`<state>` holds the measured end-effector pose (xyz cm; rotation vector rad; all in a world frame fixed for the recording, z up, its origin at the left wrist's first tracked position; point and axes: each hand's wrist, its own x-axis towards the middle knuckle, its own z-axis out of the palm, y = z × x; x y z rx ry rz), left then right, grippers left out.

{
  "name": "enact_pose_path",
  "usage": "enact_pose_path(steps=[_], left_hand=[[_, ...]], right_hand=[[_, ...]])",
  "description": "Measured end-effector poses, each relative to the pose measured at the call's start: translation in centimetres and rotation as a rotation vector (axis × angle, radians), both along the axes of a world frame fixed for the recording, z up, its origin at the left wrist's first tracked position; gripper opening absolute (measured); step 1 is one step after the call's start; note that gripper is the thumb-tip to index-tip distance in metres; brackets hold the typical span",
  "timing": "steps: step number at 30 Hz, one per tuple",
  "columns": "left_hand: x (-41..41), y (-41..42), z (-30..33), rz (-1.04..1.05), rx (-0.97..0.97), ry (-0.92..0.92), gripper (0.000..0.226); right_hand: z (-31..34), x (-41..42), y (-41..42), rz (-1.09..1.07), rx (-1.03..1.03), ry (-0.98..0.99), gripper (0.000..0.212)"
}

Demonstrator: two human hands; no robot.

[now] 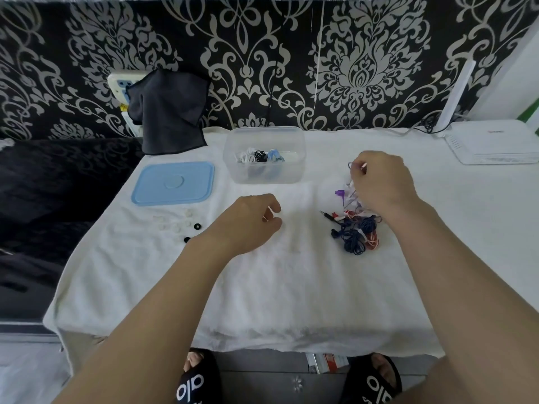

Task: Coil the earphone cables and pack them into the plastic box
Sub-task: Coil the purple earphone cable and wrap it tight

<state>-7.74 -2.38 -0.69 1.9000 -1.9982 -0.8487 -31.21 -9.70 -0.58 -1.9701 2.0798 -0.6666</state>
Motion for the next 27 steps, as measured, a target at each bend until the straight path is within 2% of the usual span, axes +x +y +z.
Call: enact_pose_path(steps=[2,4,6,8,10,11,12,15,16,18,20,21,24,27], left_hand=[[0.0,-0.1,0.3,0.040,-0.001,0.079,0.022],[-0.1,-0.3,0.7,0.090,0.007,0.200,0.024],[-0.2,-0.4,1.3,0.123,0.033,0.381,0.033],[-0.3,-0.2,1.9,0.084,0.074,0.543,0.053],[-0.4,-0.2,1.9,0.000,0.082,0.574,0.073],[-0.6,-0.1,1.9,-0.028,0.083,0.555,0.075],[-0.5,-0.1,1.8,-0.045,0.082,0.522,0.069],[-0.2,0.0,2.0,-0.074,0.057,0.437,0.018],[0.1,0.0,2.1,-0.061,0.055,0.432,0.015],[0.7,0.0,2.0,-0.008,0.105,0.448,0.026],[1.7,0.1,1.9,0.034,0.155,0.446,0.034],[2.3,0.2,1.8,0.043,0.177,0.433,0.035],[3.8,0.5,1.7,0.070,0.174,0.350,0.038],[4.7,0.4,1.7,0.103,0.139,0.295,0.037]], right_hand=[[1.3,0.4,0.0,0.038,-0.082,-0.164,0.020],[2.5,1.5,0.3,0.077,-0.079,-0.431,0.020],[3.4,2.8,0.7,0.094,-0.013,-0.692,0.016],[4.2,4.3,1.4,0.115,0.097,-0.928,0.014],[4.8,5.6,2.2,0.150,0.243,-1.125,0.014],[5.0,6.2,2.6,0.168,0.309,-1.190,0.014],[5.1,6.7,2.9,0.182,0.362,-1.235,0.014],[5.3,7.6,3.3,0.196,0.454,-1.340,0.013],[5.4,7.7,3.3,0.189,0.466,-1.369,0.012],[5.2,7.7,3.1,0.150,0.454,-1.397,0.011],[4.5,7.6,2.9,0.098,0.413,-1.315,0.011],[3.8,7.5,2.7,0.082,0.393,-1.199,0.012],[1.5,7.1,2.5,0.134,0.406,-0.685,0.019],[0.3,7.5,2.9,0.336,0.377,-0.002,0.033]])
